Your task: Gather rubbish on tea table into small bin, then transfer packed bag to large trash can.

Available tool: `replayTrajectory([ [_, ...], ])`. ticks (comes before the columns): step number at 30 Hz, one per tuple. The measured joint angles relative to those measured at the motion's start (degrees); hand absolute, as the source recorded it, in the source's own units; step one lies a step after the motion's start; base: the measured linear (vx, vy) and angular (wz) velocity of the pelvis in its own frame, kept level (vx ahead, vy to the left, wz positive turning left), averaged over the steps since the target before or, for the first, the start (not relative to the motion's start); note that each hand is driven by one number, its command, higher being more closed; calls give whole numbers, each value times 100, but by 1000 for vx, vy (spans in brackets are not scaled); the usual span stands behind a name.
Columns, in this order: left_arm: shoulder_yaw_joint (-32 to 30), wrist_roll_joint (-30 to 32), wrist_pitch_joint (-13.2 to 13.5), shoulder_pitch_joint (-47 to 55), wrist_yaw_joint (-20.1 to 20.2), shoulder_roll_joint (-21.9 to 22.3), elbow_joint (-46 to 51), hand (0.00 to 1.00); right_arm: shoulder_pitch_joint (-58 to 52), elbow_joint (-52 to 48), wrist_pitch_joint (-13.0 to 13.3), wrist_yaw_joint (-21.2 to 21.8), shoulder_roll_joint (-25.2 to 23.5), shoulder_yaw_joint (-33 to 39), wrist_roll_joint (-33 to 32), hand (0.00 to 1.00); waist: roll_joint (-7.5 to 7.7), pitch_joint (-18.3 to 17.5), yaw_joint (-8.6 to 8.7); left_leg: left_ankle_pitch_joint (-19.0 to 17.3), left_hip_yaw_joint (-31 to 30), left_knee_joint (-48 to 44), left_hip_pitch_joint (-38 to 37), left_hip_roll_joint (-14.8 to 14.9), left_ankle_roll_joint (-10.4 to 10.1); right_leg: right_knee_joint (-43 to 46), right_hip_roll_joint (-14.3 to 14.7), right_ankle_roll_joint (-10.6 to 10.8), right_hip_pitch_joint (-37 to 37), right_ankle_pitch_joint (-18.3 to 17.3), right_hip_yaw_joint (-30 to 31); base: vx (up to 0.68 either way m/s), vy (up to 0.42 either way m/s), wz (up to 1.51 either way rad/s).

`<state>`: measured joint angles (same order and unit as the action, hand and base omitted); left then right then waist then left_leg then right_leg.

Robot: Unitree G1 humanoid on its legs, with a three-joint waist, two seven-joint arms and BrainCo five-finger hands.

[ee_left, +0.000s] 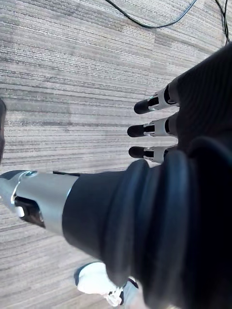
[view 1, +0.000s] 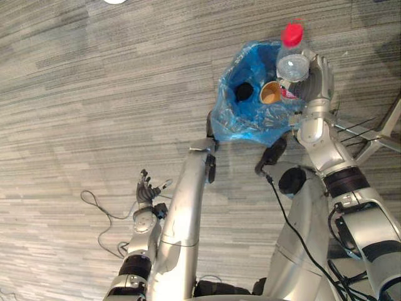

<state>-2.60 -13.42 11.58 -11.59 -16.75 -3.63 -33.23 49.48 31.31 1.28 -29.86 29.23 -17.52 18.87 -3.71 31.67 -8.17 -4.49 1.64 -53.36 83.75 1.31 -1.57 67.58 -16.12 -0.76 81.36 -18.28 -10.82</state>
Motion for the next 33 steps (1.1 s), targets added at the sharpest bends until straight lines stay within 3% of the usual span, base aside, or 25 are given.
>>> replayTrajectory([
  [6, -5, 11, -4, -92, 0, -81, 18, 0, -223, -355, -3, -12, -238, -68, 263, 0, 22, 5, 118, 114, -27, 1, -59, 57, 21, -25, 20, 0, -125, 0, -85, -20, 21, -1],
  [15, -30, 66, -18, -98, -11, -126, 9, 0, -1138, -1413, 50, -146, -573, -80, 848, 0, 199, -7, 207, 145, -4, 500, -644, 103, -27, -488, 112, 38, -705, 31, -160, -30, 21, 2],
  [22, -36, 85, -42, -100, -96, -216, -115, 0, -1412, -1114, 70, 92, -701, -723, 1793, 0, 332, -4, 275, 183, 48, 554, -898, 140, -13, -617, 132, 77, -999, 89, -171, -8, 18, -3],
  [33, -28, 280, -50, -333, -227, -194, -572, 0, -1400, -42, -25, 495, -996, -1012, 2223, 0, 334, -5, 273, 328, -15, 930, -1227, 71, -7, -772, 98, 63, -1294, 83, -286, -16, 1, 6],
])
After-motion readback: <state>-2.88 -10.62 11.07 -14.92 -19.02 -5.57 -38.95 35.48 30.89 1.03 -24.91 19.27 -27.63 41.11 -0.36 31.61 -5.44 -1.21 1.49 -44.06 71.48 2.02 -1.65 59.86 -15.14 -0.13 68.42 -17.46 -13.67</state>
